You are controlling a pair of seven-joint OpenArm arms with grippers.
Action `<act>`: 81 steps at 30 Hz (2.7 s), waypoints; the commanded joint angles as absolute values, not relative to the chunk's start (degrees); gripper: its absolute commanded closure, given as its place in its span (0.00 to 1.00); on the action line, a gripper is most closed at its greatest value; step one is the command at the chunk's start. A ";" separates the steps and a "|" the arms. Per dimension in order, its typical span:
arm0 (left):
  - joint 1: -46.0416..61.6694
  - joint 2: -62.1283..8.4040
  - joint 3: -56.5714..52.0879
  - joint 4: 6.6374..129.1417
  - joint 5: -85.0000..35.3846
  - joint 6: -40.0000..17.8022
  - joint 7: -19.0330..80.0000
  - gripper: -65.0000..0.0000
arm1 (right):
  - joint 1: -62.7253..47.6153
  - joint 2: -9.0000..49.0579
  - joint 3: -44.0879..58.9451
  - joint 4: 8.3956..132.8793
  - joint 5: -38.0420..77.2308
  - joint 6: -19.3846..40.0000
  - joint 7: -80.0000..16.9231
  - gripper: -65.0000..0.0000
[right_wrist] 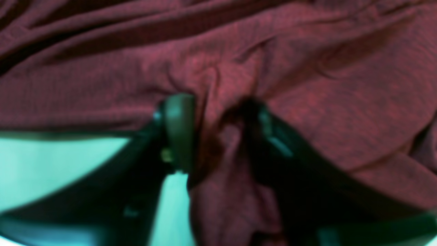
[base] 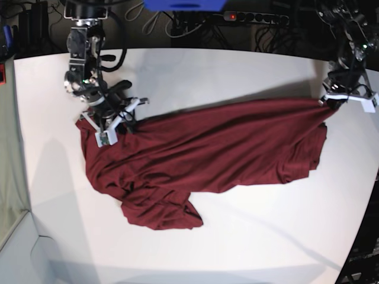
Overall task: Layout the t-shirt on the table in an organized manner, then fold the t-shirt properly
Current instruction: 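Pull the shirt ends apart with both grippers to spread it, then lift the shirt with both grippers and lay it flat on the table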
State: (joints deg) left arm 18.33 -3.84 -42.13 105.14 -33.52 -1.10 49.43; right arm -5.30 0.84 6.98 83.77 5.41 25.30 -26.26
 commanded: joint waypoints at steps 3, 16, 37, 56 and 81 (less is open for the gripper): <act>16.13 -4.53 -42.33 106.15 -33.80 -1.19 48.57 1.00 | -4.70 1.19 7.08 84.97 6.02 25.54 -25.98 0.95; 0.92 -4.53 -41.98 108.00 -34.24 -1.19 49.01 1.00 | -4.97 3.30 7.34 103.60 6.02 25.54 -26.51 1.00; -36.53 -7.25 -28.88 88.84 -33.71 -1.10 48.48 1.00 | 19.12 3.21 13.93 107.47 5.67 25.10 -26.59 1.00; -57.54 -7.16 -19.38 82.07 -31.25 -1.10 45.58 1.00 | 38.02 7.25 18.68 103.34 5.67 20.18 -30.11 1.00; 3.21 -10.33 -30.46 102.02 -40.66 -1.10 45.58 1.00 | -5.05 -1.27 19.30 106.68 6.20 32.22 -29.49 1.00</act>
